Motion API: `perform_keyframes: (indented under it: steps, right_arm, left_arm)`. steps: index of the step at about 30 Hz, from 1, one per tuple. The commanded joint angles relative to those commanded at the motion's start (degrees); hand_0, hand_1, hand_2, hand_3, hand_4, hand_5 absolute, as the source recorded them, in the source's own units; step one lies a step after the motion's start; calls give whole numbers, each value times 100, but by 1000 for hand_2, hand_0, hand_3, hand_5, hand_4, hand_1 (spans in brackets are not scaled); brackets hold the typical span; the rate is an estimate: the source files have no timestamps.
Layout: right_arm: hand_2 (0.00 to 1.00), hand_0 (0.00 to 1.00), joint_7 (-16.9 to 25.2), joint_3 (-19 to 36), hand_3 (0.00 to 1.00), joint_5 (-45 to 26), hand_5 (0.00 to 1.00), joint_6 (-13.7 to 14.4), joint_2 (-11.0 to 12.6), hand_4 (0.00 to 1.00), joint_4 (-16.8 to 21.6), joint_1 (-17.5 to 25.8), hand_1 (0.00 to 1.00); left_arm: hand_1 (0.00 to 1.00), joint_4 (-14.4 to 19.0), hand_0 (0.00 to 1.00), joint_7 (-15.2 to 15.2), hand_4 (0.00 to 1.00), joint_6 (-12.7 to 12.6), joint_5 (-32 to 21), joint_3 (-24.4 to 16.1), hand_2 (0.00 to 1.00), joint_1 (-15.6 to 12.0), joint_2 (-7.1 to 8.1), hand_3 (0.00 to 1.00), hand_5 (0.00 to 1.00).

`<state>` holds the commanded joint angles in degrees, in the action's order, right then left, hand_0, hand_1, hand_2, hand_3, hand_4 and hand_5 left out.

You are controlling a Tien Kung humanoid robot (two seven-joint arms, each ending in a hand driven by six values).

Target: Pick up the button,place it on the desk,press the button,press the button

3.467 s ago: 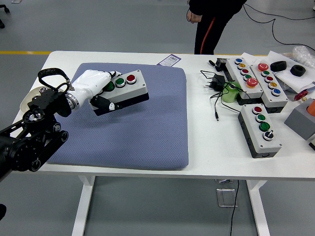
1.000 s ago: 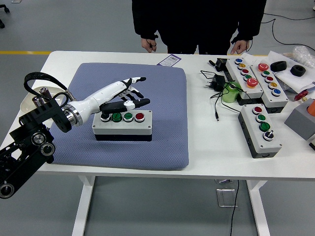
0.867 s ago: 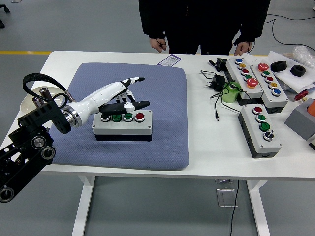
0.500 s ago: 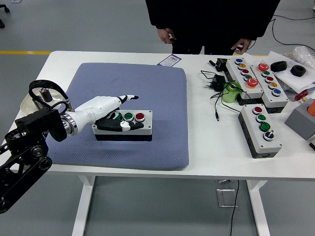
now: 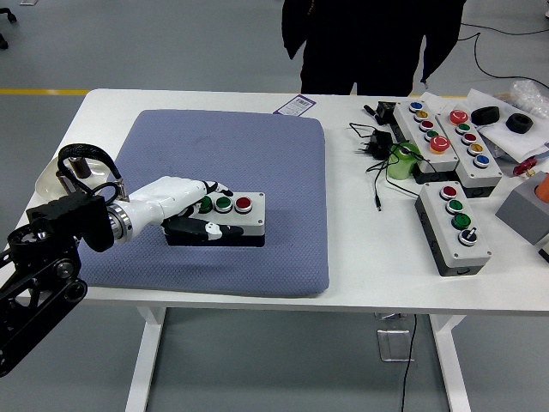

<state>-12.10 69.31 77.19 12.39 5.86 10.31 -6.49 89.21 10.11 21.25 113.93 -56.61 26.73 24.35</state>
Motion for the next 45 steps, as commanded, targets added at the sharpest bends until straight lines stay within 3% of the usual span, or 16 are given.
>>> perform_keyframes:
  steps: [6, 22, 36, 42, 45]
  right_arm:
    - [707, 746, -1, 7, 580, 15, 129, -2, 2, 181, 0, -3, 688]
    - [707, 745, -5, 17, 580, 24, 130, -2, -1, 181, 0, -14, 687]
    - [706, 745, -4, 13, 580, 30, 129, -6, 3, 181, 0, -17, 687]
    - [706, 745, -5, 17, 580, 27, 127, -6, 4, 181, 0, -21, 687]
    - [706, 745, -8, 20, 580, 28, 127, -7, 4, 181, 0, -16, 687]
  left_arm:
    - [2, -72, 2, 43, 933, 9, 251, 12, 5, -16, 49, 856, 998]
    - [2, -26, 2, 9, 932, -111, 246, 163, 6, 8, 107, 841, 998]
    - [2, -234, 2, 55, 933, 107, 546, 387, 7, 130, 116, 803, 998]
    - [2, -96, 2, -53, 931, -498, 411, 377, 7, 158, 99, 818, 998]
    - [2, -4, 2, -100, 931, -663, 340, 435, 7, 218, 64, 818, 998]
